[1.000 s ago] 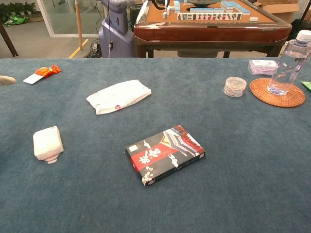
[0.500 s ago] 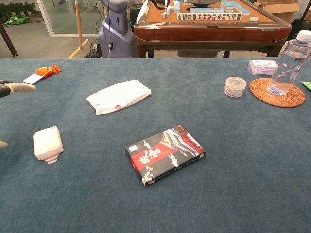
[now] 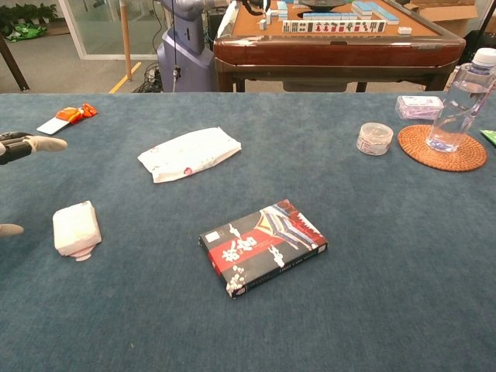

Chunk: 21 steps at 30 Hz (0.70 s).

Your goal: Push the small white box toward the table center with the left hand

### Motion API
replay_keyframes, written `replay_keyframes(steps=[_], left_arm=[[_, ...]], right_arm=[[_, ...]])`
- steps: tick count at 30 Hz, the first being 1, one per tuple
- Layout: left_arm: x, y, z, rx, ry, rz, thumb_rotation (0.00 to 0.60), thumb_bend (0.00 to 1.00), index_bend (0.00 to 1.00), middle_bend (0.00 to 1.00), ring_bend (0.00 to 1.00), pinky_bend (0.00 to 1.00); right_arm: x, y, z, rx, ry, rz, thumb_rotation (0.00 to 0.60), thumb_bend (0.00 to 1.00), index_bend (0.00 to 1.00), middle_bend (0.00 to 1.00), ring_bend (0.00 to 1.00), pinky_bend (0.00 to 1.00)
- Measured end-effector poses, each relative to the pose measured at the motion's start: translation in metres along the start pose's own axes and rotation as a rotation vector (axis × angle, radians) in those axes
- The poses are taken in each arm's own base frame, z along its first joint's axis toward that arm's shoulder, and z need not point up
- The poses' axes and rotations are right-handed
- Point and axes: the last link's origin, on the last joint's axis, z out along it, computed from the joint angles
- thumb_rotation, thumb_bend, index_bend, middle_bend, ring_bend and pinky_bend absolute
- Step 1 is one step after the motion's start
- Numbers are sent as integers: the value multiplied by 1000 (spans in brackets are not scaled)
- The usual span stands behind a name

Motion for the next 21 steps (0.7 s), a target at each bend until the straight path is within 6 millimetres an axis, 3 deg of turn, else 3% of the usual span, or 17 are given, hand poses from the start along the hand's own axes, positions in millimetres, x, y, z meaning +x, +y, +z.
replay_keyframes(steps=[21], left_arm=[[-3, 5, 35, -16, -45, -25, 600, 0, 0, 0, 0, 111]], right_arm=[[0, 1, 1, -6, -3, 0, 600, 69, 439, 355, 256, 381]])
